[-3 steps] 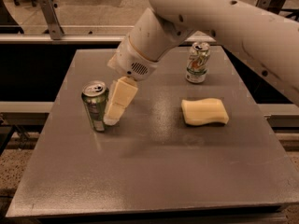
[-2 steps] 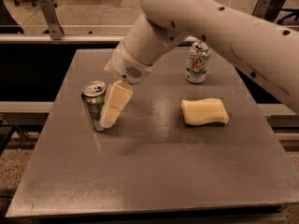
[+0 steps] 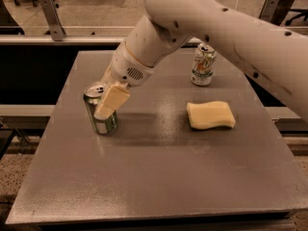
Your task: Move green can near sponge
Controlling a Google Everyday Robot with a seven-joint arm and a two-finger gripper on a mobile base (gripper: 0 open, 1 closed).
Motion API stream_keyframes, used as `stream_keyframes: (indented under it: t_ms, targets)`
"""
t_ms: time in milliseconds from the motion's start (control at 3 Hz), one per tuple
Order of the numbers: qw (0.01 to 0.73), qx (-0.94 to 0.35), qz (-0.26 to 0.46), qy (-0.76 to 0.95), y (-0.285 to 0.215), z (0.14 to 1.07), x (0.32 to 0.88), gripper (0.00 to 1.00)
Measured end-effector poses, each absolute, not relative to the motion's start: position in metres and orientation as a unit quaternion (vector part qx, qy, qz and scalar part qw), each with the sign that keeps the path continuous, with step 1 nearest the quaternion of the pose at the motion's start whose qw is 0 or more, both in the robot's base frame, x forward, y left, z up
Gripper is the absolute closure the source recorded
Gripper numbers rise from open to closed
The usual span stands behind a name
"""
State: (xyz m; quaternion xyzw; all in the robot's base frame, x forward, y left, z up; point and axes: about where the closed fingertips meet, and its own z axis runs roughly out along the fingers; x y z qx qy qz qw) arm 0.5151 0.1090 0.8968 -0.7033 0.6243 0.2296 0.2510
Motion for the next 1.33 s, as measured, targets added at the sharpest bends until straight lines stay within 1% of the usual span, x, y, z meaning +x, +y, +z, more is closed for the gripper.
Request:
stream_keyframes:
  t_ms: [333, 667, 1000, 1333]
  targets:
    - [0.256, -0.7, 0.244, 0.62, 0.106, 0.904, 0.512, 0.64]
    - [0.265, -0.681, 0.24, 0.639, 0.069, 0.919, 0.519, 0.95]
    - [0.276, -0.652, 0.219, 0.671, 0.023, 0.927, 0.533, 1.0]
    - [0.281, -0.624, 0.194, 0.703, -0.025, 0.927, 0.543, 1.0]
